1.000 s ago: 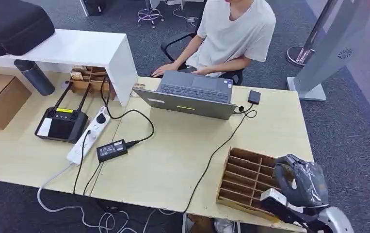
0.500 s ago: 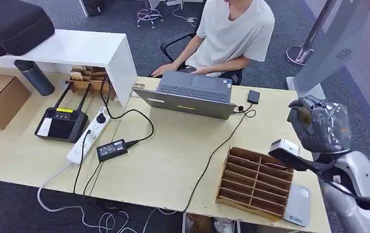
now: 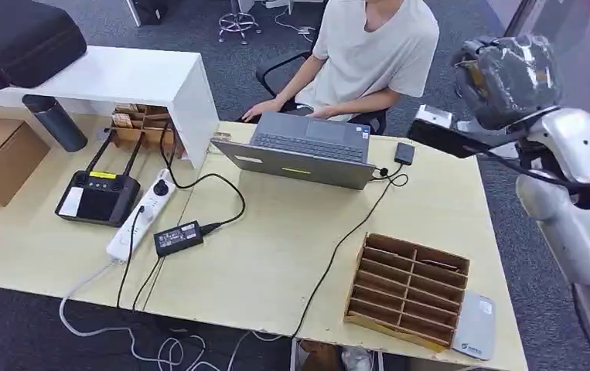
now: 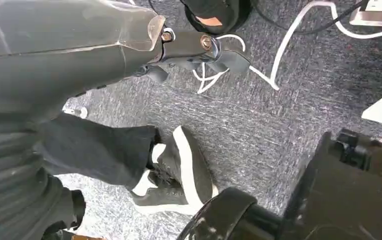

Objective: Pass the card to the sensor for recognition and then transmit it.

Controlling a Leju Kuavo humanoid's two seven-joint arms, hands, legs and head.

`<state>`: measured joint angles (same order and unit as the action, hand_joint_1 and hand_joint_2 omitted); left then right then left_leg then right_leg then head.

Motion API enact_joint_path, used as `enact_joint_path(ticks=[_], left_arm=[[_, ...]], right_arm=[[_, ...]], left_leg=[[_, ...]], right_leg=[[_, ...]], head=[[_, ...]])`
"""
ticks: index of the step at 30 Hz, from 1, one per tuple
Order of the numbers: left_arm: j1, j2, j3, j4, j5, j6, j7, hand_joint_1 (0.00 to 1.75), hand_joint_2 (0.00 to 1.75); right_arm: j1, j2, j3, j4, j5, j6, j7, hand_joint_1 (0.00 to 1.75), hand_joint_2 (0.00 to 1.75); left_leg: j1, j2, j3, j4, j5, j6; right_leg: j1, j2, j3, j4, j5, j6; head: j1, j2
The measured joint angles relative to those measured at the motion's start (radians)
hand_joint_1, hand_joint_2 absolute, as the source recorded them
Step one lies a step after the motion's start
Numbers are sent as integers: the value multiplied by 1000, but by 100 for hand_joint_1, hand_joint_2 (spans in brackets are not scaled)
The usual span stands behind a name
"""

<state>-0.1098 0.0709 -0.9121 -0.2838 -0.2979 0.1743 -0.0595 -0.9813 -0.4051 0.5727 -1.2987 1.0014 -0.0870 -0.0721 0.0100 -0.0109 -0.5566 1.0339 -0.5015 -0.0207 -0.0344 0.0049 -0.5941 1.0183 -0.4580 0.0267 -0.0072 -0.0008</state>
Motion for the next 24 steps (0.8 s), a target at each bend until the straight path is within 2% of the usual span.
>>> enact_joint_path(ticks=[5,9,12,20,24], left_arm=[[-17,-9,0,0,-12,-34,0,0,175],[-23,-14,0,0,-82,-43,3,0,175],[-23,-15,0,0,-117,-45,3,0,175],[-23,-17,0,0,-119,-45,3,0,175],[-28,-19,0,0,-119,-49,6,0,175]], right_arm=[[-117,90,124,183,46,15,36,175,175],[-168,156,192,303,58,11,46,175,175],[-187,179,217,353,58,9,46,175,175],[-212,207,250,411,58,7,46,175,175],[-220,244,267,454,65,35,59,175,175]], left_leg=[[0,-1,0,0,1,0],[0,-1,0,0,1,0],[0,-1,-1,0,1,0],[0,-1,-2,0,1,0],[0,0,-1,0,1,0]], right_leg=[[0,0,0,1,0,0],[0,0,-1,1,0,0],[0,-1,-1,0,0,0],[0,-1,-1,0,1,0],[0,1,-2,0,1,-1]], head=[[0,0],[0,0],[0,0],[0,0],[0,0]])
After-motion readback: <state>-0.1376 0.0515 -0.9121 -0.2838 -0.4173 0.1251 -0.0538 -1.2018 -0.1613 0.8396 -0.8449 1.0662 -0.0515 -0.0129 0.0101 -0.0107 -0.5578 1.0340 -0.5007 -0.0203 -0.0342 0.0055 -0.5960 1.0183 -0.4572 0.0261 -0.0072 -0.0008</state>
